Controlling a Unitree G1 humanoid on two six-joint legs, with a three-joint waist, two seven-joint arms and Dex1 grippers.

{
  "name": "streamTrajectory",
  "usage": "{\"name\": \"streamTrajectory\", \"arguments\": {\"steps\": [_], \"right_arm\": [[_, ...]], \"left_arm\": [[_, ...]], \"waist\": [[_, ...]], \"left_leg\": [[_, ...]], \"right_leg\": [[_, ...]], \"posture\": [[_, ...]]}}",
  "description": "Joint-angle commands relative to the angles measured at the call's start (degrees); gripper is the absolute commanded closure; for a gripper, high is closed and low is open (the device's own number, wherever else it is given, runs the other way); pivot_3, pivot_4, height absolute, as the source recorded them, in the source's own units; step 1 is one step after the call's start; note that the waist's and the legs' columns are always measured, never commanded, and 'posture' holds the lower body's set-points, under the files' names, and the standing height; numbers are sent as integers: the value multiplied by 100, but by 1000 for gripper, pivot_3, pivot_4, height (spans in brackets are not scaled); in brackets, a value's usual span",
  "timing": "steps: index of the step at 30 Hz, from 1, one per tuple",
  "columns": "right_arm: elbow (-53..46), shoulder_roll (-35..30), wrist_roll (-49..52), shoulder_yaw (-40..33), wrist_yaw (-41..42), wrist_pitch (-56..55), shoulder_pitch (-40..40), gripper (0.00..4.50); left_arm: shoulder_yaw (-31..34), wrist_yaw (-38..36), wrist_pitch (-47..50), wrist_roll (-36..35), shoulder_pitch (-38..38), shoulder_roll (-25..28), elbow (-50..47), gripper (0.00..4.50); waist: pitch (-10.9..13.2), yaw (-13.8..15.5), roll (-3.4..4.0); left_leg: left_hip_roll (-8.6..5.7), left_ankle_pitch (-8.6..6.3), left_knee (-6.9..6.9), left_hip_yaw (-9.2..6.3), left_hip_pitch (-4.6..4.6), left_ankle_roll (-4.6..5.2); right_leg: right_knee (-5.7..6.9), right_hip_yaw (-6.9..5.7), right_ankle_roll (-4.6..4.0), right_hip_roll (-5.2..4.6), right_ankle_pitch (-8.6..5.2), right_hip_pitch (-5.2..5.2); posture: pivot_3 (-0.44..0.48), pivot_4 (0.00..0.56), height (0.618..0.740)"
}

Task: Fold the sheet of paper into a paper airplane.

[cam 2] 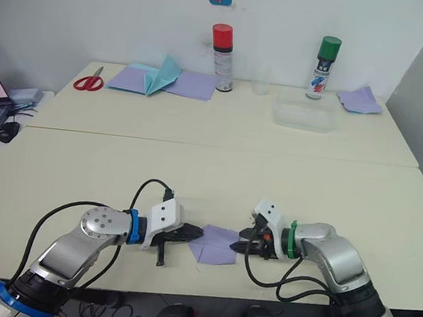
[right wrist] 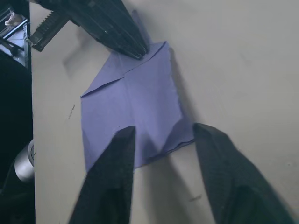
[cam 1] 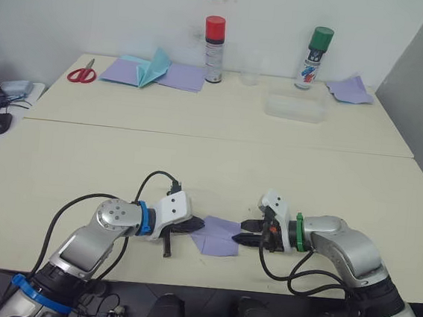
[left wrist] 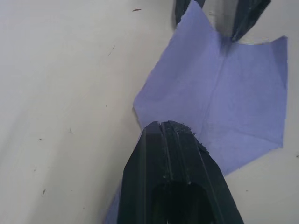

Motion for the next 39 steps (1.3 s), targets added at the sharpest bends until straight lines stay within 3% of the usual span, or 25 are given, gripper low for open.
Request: {"name": "streamTrajectory", "arguments": {"steps": [1, 3, 13, 18, 25, 31, 36, 39], "right_arm": [[42, 195, 238, 48, -97, 269, -56, 3800], [93, 239, 254, -6, -141, 322, -91, 4474], [244, 232, 370, -113, -172, 322, -198, 4474], [309, 240, 350, -132, -183, 211, -231, 4474], [390, 314, 516, -450, -165, -145, -507, 4474], [796, 427, 36, -797, -305, -2047, -1083, 4474], [1488, 2, -1829, -225, -411, -6313, -1109, 4474], [2013, -190, -2724, 72, -801, -7925, -1053, 4474]], "left_arm": [[-214, 118, 177, 304, 138, 12, 333, 4500], [-211, 121, 175, 303, 138, 13, 334, 4500], [-93, 136, 200, 144, 90, -79, 341, 4500], [761, -31, 490, -770, 10, -121, 22, 4500], [1824, -486, 1383, -1914, -225, 602, -693, 4500], [2435, -526, 1075, -1977, -178, 1063, -887, 4500], [3017, -479, 1382, -2346, 35, 1283, -1243, 4500], [3105, -367, 1617, -2523, 242, 1294, -1514, 4500]], "waist": [[0, 0, 0], [0, -1, 0], [0, -1, 0], [29, -13, -20], [59, -34, -40], [64, -31, -37], [66, -24, -37], [66, -22, -37]], "left_leg": [[0, 0, -2, 1, 0, 0], [0, 0, -4, 1, -1, 0], [-1, 0, -5, 0, -1, 0], [0, 0, -5, -2, -9, 0], [0, 0, -19, -3, -47, 0], [-10, -1, -19, 4, -111, -1], [-9, -4, -20, 6, -116, -5], [-9, -4, -20, 13, -113, -5]], "right_leg": [[0, -1, 0, 0, 0, 0], [0, -2, -1, 1, 0, 0], [0, -1, -1, 1, -1, -1], [0, -4, 1, 4, 0, -4], [5, -18, 14, 24, 8, -41], [5, -21, 16, 32, 9, -98], [-7, -22, 16, 31, 9, -98], [-8, -22, 16, 26, 9, -97]], "posture": [[0, 150, 740], [0, 150, 740], [0, 150, 740], [0, 150, 740], [0, 150, 740], [0, 150, 740], [0, 150, 740], [0, 150, 740]]}}
